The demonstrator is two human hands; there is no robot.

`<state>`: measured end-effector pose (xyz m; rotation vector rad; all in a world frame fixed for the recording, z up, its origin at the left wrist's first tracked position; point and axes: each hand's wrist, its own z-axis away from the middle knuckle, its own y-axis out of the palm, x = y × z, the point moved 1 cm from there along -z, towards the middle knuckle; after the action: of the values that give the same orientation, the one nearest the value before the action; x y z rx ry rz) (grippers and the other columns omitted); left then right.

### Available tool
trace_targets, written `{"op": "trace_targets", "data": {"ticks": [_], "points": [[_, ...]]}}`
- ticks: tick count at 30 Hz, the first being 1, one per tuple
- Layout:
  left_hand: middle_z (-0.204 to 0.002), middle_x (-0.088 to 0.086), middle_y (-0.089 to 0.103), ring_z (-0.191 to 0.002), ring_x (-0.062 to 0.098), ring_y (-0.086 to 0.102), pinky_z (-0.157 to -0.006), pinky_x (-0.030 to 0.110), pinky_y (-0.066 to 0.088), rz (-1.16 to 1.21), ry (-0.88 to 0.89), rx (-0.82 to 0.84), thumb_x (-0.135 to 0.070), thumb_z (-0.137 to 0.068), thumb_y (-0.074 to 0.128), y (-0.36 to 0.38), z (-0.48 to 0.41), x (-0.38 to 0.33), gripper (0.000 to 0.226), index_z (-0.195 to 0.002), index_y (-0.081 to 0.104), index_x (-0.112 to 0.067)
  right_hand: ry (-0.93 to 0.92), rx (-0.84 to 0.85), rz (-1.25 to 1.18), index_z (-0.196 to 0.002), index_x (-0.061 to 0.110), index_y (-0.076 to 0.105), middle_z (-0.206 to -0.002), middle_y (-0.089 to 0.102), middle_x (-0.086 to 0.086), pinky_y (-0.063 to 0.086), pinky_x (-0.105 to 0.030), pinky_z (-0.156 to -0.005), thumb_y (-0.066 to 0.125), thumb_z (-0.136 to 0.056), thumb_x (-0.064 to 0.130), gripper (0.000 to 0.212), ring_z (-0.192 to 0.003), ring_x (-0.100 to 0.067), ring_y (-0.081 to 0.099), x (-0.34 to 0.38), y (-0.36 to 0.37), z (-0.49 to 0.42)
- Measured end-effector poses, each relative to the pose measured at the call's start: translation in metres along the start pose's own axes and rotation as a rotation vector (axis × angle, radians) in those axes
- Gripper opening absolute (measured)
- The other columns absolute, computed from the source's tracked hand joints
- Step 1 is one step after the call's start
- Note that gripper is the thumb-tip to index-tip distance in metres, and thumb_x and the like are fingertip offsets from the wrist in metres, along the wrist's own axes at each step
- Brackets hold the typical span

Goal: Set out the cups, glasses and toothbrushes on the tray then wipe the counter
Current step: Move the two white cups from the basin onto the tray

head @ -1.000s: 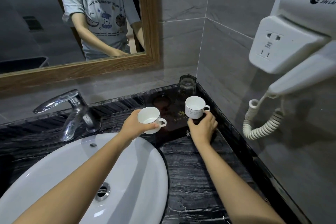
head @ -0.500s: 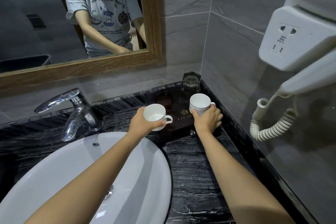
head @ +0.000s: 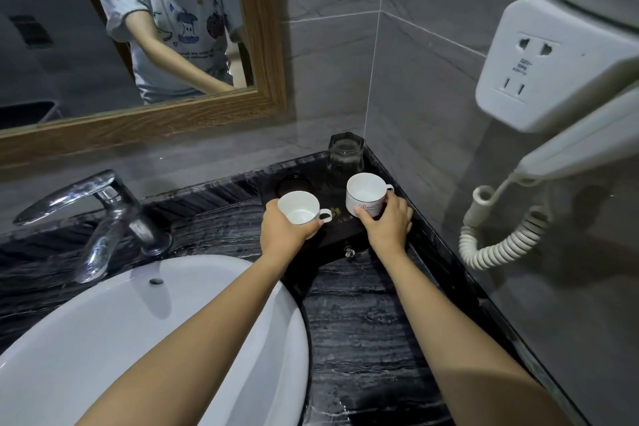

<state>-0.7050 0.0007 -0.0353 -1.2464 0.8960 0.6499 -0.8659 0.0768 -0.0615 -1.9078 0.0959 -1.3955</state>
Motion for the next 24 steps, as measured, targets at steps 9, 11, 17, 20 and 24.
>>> {"op": "trace_targets", "data": {"ticks": [9, 11, 17, 20, 24], "points": [[-0.130, 0.015, 0.047, -0.122, 0.031, 0.044, -0.092, 0.043, 0.044, -0.015, -0.035, -0.093, -0.041, -0.058, 0.084, 0.023, -0.008, -0.007, 0.092, -0.126, 0.037, -0.001, -0.014, 0.012, 0.003, -0.136, 0.010, 0.042, -0.133, 0.048, -0.011, 0.028, -0.044, -0.106, 0.073, -0.075, 0.034, 0.073, -0.128, -0.029, 0.035, 0.000, 0.001, -0.001], [-0.130, 0.015, 0.046, -0.122, 0.032, 0.044, -0.094, 0.044, 0.043, -0.022, -0.026, -0.090, -0.043, -0.058, 0.084, 0.025, -0.009, -0.009, 0.094, -0.126, 0.037, 0.000, -0.023, 0.018, 0.001, -0.136, 0.010, 0.042, -0.133, 0.048, -0.010, 0.028, -0.044, -0.106, 0.073, -0.075, 0.034, 0.072, -0.127, -0.029, 0.035, 0.000, 0.002, -0.001], [-0.135, 0.014, 0.041, -0.126, 0.030, 0.040, -0.100, 0.044, 0.042, -0.017, -0.008, -0.046, -0.042, -0.056, 0.086, 0.027, -0.012, -0.008, 0.102, -0.133, 0.032, -0.003, -0.035, 0.022, -0.003, -0.136, 0.009, 0.043, -0.133, 0.048, -0.010, 0.028, -0.044, -0.105, 0.073, -0.075, 0.034, 0.072, -0.127, -0.029, 0.036, 0.001, 0.004, -0.003], [-0.139, 0.013, 0.039, -0.129, 0.030, 0.038, -0.105, 0.043, 0.038, -0.015, 0.012, 0.004, -0.032, -0.058, 0.086, 0.026, -0.015, -0.003, 0.103, -0.139, 0.026, -0.008, -0.039, 0.021, -0.001, -0.136, 0.009, 0.043, -0.133, 0.048, -0.011, 0.028, -0.043, -0.105, 0.073, -0.076, 0.034, 0.072, -0.127, -0.029, 0.036, 0.000, 0.005, -0.004], [-0.128, 0.009, 0.050, -0.116, 0.028, 0.050, -0.089, 0.037, 0.048, 0.036, 0.013, -0.028, -0.036, -0.062, 0.082, 0.024, -0.014, 0.000, 0.081, -0.126, 0.039, -0.010, -0.045, 0.009, 0.004, -0.136, 0.008, 0.043, -0.132, 0.049, -0.011, 0.028, -0.043, -0.105, 0.073, -0.075, 0.034, 0.072, -0.126, -0.029, 0.036, -0.001, 0.006, -0.004]]}}
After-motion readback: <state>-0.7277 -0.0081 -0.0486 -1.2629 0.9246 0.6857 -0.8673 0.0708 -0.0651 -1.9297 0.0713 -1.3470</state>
